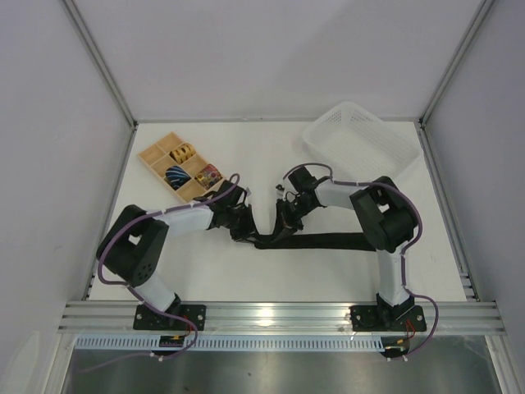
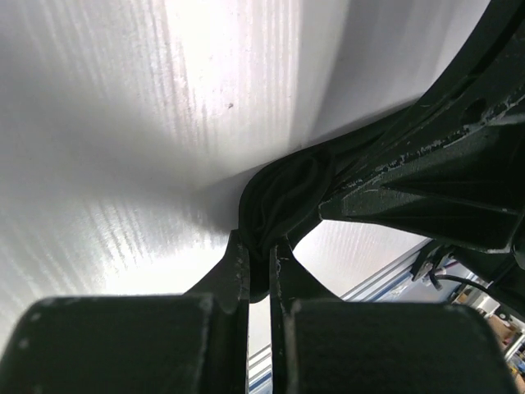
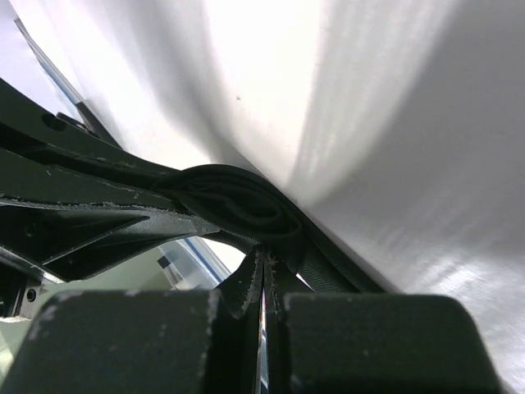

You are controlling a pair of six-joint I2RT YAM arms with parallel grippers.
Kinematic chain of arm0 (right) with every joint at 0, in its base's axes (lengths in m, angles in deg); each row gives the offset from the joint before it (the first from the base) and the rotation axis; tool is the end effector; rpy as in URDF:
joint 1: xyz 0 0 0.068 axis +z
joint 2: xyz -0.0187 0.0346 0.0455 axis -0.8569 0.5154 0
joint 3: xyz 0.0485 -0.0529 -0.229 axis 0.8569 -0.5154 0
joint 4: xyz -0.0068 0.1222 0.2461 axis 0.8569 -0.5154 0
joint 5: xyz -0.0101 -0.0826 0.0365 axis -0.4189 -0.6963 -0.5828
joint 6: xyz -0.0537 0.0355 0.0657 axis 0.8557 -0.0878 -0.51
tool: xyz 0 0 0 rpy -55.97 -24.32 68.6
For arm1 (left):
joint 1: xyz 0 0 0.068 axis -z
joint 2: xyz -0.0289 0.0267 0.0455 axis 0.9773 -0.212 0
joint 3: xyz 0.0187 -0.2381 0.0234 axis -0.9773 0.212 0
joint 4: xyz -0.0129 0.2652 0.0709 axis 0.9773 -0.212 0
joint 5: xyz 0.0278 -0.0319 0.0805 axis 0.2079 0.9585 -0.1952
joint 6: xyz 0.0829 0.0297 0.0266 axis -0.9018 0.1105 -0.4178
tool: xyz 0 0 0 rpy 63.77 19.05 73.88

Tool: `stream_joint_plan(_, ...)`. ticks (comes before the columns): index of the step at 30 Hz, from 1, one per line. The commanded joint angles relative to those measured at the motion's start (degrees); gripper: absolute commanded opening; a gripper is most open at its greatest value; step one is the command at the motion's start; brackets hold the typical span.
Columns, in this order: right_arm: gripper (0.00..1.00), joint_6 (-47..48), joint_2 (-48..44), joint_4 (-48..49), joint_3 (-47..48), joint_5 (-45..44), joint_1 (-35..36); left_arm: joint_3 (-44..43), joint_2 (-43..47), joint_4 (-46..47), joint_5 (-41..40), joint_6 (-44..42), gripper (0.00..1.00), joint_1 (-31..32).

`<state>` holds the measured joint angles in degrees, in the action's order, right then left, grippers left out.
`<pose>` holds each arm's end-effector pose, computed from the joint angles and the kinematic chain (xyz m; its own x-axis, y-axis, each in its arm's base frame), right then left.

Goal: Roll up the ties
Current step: Roll the tie

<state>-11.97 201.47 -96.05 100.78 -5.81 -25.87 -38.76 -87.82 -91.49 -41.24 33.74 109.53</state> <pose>0.2934 0.2613 0.0492 -0.9653 -0.2611 0.0038 -0.1710 0.6429 0.7466 0.2606 -0.2002 0.0637 -0.9870 -0.1156 -0.1116 -0.0301 0.8151 -0.5786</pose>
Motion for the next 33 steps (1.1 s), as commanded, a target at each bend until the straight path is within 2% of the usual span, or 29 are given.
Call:
stream_joint_plan(1, 0.0, -0.43, -0.71, -0.39, 1.86, -4.19, 1.17, -2.72, 1.98, -5.73, -2.02, -3.45, 0.01, 0.4)
stream_joint_plan(11, 0.0, -1.4, -0.27, -0.74, 1.68, -6.38, 3.9, -9.31, 1.54, -14.44, -4.13, -6.71, 0.0, 3.12)
stream_joint_plan(20, 0.0, -4.39, -0.01, 2.78, 0.98, -3.75, 5.39, -13.88, -1.8, -14.18, -0.89, -4.78, 0.01, 6.64)
stream_joint_plan(33, 0.0, -7.47, -3.61, 5.86, -2.53, -1.02, 5.39, -18.97, -5.06, -14.08, -0.17, -3.37, 0.0, 10.42)
